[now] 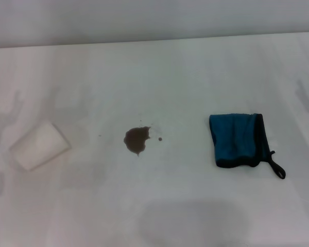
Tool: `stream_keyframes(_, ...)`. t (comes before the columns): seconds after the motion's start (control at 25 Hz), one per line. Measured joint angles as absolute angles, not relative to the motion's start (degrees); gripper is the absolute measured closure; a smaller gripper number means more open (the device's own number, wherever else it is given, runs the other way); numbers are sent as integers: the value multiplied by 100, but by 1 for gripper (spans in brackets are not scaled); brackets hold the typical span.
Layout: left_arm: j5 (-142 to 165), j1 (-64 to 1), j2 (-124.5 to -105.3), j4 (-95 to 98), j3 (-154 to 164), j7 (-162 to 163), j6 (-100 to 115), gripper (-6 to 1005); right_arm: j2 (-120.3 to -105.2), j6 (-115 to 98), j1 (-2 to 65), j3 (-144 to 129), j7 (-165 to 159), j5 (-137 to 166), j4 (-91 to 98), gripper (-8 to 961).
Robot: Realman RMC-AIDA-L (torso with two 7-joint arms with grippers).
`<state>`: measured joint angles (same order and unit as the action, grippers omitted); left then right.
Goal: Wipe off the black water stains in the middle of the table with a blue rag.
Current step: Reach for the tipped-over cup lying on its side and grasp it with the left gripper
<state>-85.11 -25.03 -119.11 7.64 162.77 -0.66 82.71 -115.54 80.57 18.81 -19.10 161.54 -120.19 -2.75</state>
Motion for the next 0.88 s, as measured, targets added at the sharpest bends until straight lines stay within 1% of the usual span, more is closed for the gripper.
stream_keyframes(0.4, -8507, -2453, -11926, 786, 16272, -56, 8269, 113, -11558, 8030, 1932, -1930, 16155, -12005, -246, 82)
stream_keyframes(0.68, -8516, -2456, -11907, 763, 16238, -11, 8351, 114, -11557, 8045, 1911, -1919, 16123, -12005, -275, 83)
stream_keyframes(0.88, -8393, -2486, -11865, 587, 16277, 731, 8313, 114, -11564, 7962, 1941, -1936, 16155, -12005, -282, 83)
